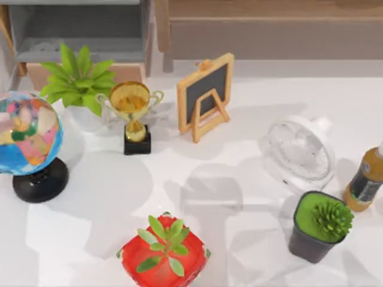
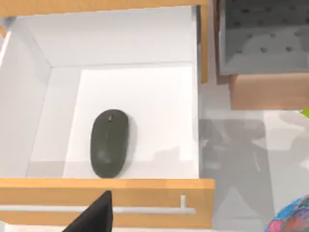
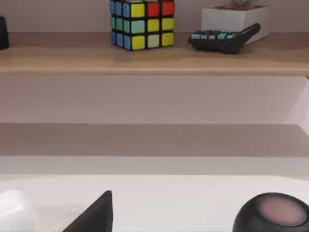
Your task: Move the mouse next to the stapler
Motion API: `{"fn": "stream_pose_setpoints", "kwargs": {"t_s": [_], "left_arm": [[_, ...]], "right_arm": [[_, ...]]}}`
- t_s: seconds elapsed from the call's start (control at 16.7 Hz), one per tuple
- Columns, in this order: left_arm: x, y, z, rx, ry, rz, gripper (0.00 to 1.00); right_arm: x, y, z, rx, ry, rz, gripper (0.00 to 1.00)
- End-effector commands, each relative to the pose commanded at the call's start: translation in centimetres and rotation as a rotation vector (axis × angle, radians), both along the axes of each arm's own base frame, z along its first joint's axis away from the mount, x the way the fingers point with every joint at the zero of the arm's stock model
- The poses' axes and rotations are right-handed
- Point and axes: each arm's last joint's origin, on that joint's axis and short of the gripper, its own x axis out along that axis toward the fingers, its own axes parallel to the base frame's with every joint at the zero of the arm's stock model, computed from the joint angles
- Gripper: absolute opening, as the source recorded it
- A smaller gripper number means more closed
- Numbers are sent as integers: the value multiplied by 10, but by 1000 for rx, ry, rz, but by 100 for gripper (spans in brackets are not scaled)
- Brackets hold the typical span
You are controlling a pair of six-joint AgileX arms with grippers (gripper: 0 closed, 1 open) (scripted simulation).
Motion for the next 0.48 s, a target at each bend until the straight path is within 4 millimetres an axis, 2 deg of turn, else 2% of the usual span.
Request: {"fn": "stream_pose_setpoints", "kwargs": {"t_s": [0.12,0.24,0.36,0.48], "left_arm": [[54,20,4,0,142,12,100],[106,44,-7,-8,280,23,100],[149,69,-30,-24,411,31,100],[182,93,-61,-47,530,35,100]], "right_arm": [[0,0,0,0,0,0,100],[0,0,0,0,0,0,100],[0,0,0,0,0,0,100],[0,0,0,0,0,0,100]]}}
